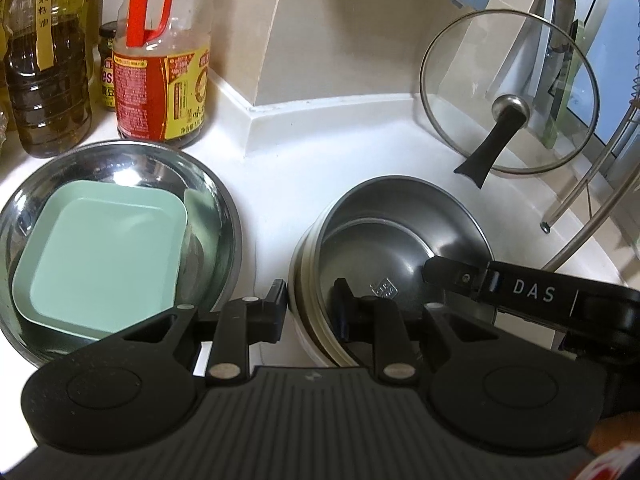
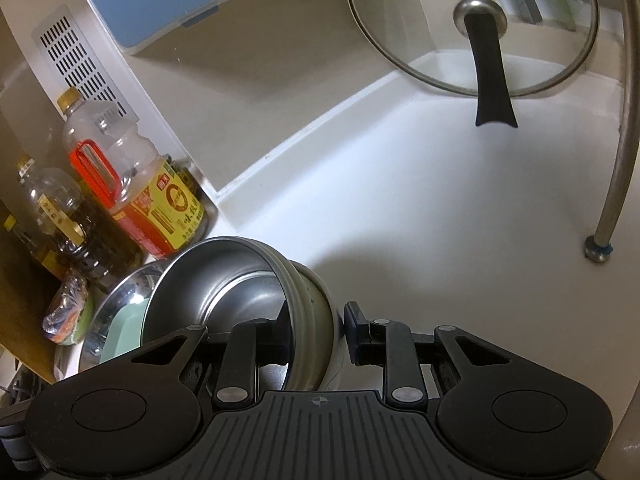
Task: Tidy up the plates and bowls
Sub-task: 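Carry the bowl stack toward the steel bowl holding the green plate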
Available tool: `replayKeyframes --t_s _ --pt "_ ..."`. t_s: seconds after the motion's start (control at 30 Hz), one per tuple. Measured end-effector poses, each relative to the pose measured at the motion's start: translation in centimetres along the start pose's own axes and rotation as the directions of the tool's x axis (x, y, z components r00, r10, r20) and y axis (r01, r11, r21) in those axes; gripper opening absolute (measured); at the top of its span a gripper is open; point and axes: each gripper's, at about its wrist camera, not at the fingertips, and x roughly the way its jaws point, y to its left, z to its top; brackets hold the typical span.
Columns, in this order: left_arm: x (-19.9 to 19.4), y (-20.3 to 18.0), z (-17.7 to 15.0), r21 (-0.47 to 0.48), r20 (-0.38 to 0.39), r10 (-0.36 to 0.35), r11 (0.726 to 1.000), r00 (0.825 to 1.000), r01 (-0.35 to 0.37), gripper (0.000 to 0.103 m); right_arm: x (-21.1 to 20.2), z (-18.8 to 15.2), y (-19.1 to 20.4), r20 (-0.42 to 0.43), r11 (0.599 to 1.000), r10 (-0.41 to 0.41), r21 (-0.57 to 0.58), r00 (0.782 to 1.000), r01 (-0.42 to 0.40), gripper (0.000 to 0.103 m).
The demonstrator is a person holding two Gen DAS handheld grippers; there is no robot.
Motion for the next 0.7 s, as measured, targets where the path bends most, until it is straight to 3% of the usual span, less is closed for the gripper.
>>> replayKeyframes --t_s 0.3,0.7 --pt "-1.5 1.0 1.4 -0.025 0.046 0.01 1.0 0.999 -0.009 0.022 -0.1 1.1 2.3 0.015 0.999 0.027 -0.041 1.0 -0.026 0.026" --pt "-4.8 5.3 3.3 -0.095 0.123 0.095 0.992 0.988 -0.083 0.022 1.6 2.7 7.9 0.002 0.984 0.126 -0.125 0.992 -0.125 0.026"
